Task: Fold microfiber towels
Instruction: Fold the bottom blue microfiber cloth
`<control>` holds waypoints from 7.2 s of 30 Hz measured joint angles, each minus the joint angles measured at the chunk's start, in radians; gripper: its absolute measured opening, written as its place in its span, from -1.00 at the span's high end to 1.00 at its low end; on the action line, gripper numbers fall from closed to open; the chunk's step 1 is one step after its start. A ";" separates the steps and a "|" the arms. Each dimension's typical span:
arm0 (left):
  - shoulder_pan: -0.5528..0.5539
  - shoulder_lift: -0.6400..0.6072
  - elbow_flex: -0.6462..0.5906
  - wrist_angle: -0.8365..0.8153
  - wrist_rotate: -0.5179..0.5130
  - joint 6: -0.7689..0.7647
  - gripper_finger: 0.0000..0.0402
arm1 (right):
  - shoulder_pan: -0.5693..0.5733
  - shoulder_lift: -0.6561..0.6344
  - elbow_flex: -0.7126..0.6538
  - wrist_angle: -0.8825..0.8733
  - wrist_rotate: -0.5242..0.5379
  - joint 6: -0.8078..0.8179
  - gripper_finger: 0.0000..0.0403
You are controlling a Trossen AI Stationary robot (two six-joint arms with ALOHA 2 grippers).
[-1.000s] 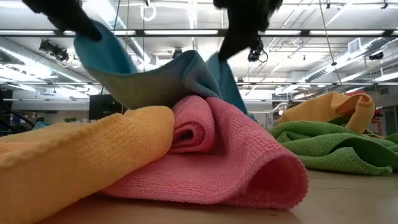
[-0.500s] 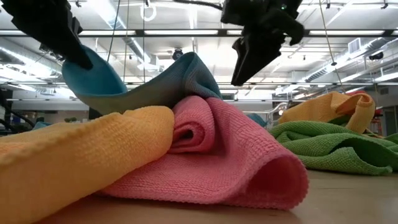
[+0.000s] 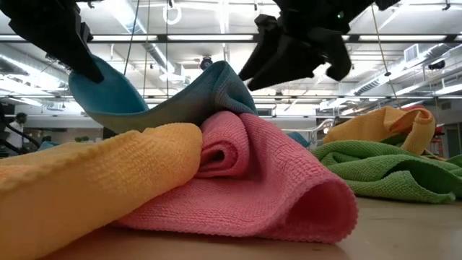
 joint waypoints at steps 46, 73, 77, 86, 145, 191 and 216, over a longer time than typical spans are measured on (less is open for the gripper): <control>-0.019 -0.041 0.000 0.019 -0.148 0.032 0.86 | -0.054 0.020 0.085 -0.033 0.116 0.038 0.97; -0.037 -0.195 0.442 0.014 -0.276 0.455 0.89 | 0.064 -0.173 0.651 -0.558 0.129 0.378 0.94; -0.039 -0.195 0.516 -0.012 -0.129 0.479 0.94 | 0.119 -0.173 0.741 -0.617 0.083 0.478 0.94; -0.061 -0.193 0.628 0.054 0.156 0.492 0.88 | 0.232 -0.173 0.809 -0.602 -0.039 0.616 0.94; 0.214 0.126 0.628 -0.766 -0.142 0.226 0.92 | -0.225 -0.164 0.359 -0.622 -0.065 0.428 0.94; -0.181 0.456 0.434 -0.555 -0.082 -0.107 0.95 | 0.104 -0.042 0.017 -0.134 -0.209 0.693 0.94; -0.168 0.439 0.414 -0.803 -0.058 0.164 0.86 | 0.076 -0.013 0.151 -0.216 -0.246 0.640 0.94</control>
